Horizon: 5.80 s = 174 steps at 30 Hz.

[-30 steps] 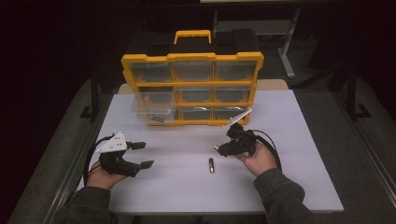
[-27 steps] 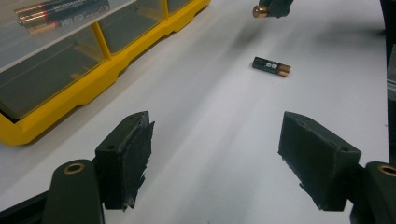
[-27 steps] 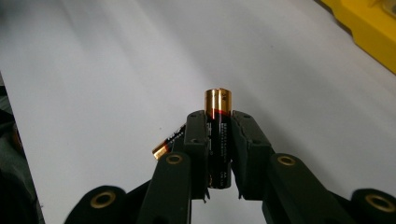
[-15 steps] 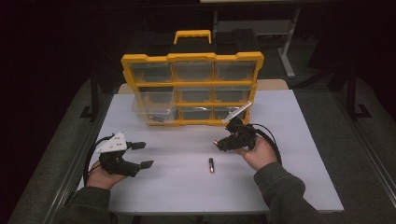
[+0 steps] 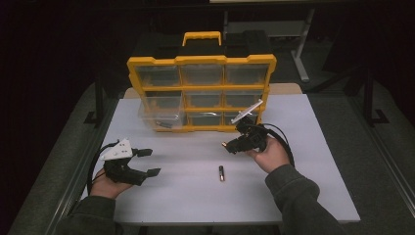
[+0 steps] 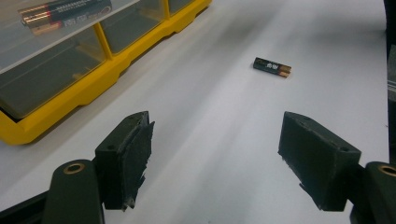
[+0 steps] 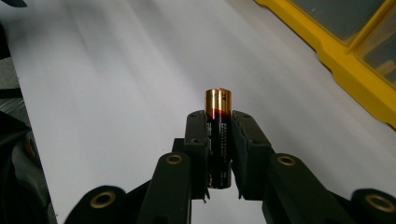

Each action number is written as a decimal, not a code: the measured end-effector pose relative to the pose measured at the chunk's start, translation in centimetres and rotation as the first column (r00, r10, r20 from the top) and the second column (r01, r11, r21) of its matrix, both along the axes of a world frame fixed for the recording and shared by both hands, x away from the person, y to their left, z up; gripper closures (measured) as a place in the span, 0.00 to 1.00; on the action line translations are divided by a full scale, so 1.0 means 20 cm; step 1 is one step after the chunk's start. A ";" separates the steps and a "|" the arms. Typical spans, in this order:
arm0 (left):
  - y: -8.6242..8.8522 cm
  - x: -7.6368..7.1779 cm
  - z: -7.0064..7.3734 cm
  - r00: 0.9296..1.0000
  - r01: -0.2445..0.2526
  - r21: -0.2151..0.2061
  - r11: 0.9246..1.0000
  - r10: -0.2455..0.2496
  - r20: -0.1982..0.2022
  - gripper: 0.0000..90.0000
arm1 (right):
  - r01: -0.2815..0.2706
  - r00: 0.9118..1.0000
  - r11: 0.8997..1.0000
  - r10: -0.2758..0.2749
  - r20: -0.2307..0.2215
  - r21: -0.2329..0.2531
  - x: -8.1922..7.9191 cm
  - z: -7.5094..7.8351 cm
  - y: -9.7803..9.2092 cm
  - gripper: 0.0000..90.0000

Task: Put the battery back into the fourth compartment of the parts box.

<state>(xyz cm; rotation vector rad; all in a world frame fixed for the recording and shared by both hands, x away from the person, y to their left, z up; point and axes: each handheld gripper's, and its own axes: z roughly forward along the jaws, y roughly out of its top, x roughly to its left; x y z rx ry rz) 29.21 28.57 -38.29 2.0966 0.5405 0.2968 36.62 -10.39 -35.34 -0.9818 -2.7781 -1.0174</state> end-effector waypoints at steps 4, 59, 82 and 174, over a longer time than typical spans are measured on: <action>0.00 0.00 0.00 1.000 -0.001 0.000 1.000 0.001 0.002 0.28 | -0.004 1.000 1.000 0.004 0.005 0.001 0.01 0.02 0.01 0.84; 0.01 0.00 0.00 1.000 -0.008 -0.012 1.000 0.008 -0.007 0.28 | -0.071 0.993 0.998 0.071 0.097 -0.003 0.13 0.33 0.12 0.84; 0.01 0.00 0.00 1.000 -0.009 -0.024 1.000 0.009 0.005 0.28 | -0.112 0.985 0.994 0.111 0.131 -0.005 0.20 0.49 0.26 0.84; 0.03 0.00 0.00 1.000 -0.008 -0.027 1.000 0.007 -0.004 0.28 | -0.196 0.968 0.979 0.201 0.148 -0.049 0.42 0.58 0.92 0.84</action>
